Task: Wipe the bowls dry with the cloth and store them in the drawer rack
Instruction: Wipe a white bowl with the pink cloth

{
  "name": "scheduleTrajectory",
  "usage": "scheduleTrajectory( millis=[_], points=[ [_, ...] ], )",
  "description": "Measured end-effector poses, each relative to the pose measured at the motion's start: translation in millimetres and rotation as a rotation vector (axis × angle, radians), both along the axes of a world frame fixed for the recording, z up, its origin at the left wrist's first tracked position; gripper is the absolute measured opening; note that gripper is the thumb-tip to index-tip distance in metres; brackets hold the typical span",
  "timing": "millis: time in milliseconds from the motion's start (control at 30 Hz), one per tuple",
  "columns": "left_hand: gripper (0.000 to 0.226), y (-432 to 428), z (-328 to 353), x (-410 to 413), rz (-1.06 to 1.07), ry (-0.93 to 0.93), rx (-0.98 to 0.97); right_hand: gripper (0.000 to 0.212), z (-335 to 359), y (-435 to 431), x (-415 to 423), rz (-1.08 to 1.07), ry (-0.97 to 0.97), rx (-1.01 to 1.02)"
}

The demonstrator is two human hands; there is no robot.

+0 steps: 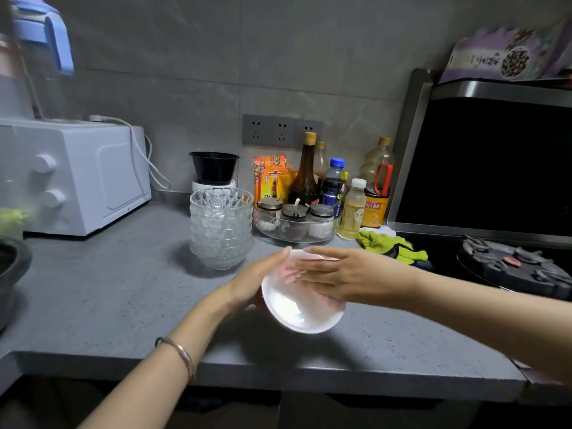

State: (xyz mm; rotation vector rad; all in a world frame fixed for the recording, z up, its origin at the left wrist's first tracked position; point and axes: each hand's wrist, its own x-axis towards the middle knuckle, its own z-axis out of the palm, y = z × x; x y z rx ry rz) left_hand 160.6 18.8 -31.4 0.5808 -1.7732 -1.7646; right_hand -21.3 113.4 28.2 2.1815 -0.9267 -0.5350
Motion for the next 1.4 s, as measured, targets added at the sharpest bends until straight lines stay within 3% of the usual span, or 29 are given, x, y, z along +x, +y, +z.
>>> scheduleTrajectory(
  millis=[133,300,400,500,600,733,933,1067,1167,1267,1333,1400],
  points=[
    [0.047,-3.4,6.8,0.1,-0.005,-0.147,-0.097,0.066,7.0,-1.2,3.2,-0.043,0.044,-0.049],
    [0.026,-0.2,8.1,-6.8,0.232,0.049,-0.14,0.067,-29.8,9.9,20.9,-0.221,-0.306,-0.029],
    [0.026,0.2,1.3,-11.5,0.323,0.132,-0.162,0.066,-35.3,13.1,36.5,-0.351,-0.512,0.069],
    [0.027,3.2,-0.5,-7.5,0.341,0.144,-0.122,0.07,-30.8,17.0,33.2,-0.308,-0.684,0.164],
    [0.029,1.9,2.7,-0.5,0.34,0.146,-0.108,0.057,-23.2,25.8,31.1,-0.259,-0.742,0.142],
    [0.028,3.6,1.6,-1.1,0.366,0.148,-0.146,0.05,-22.0,34.2,39.7,-0.294,-0.741,0.161],
    [0.033,9.3,-6.4,-8.1,0.31,0.132,-0.102,0.07,-27.4,23.1,47.2,-0.336,-0.779,0.363],
    [0.031,8.9,-1.4,-7.2,0.303,0.159,-0.08,0.081,-35.5,8.8,33.6,-0.309,-0.583,0.058],
    [0.029,6.8,1.5,-5.6,0.378,0.192,-0.069,0.064,-25.8,12.3,42.7,-0.354,-0.465,-0.019],
    [0.029,7.5,-2.6,-2.7,0.396,0.191,-0.087,0.041,-30.1,13.4,46.6,-0.259,-0.627,0.164],
    [0.031,7.8,-5.0,0.9,0.357,0.164,-0.046,0.046,-34.7,9.9,48.0,-0.219,-0.72,0.228],
    [0.035,7.1,-3.9,6.1,0.302,0.129,-0.018,0.057,-41.1,3.3,45.2,-0.191,-0.657,0.139]
  ],
)
